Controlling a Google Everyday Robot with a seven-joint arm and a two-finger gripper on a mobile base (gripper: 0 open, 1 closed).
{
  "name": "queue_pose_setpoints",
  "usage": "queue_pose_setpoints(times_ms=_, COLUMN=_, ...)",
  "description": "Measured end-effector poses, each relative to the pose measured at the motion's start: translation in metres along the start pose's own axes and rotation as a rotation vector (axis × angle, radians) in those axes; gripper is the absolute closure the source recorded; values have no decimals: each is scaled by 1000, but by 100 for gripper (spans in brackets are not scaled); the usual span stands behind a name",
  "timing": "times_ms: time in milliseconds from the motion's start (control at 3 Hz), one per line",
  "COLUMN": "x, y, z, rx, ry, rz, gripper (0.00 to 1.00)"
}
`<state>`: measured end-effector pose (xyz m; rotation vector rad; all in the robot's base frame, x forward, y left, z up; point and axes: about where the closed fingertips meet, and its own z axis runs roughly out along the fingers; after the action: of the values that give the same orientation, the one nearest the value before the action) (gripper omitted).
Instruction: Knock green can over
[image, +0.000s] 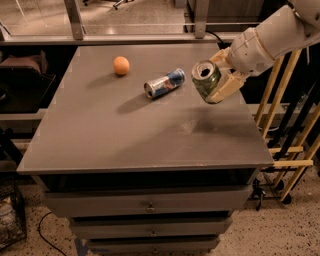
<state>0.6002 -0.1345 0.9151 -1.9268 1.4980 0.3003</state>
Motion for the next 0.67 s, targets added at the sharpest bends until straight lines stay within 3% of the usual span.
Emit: queue_pose_setpoints(times_ms=667, x=-22, y=46, z=13, rx=-171, ry=346, rz=-306, gripper=100)
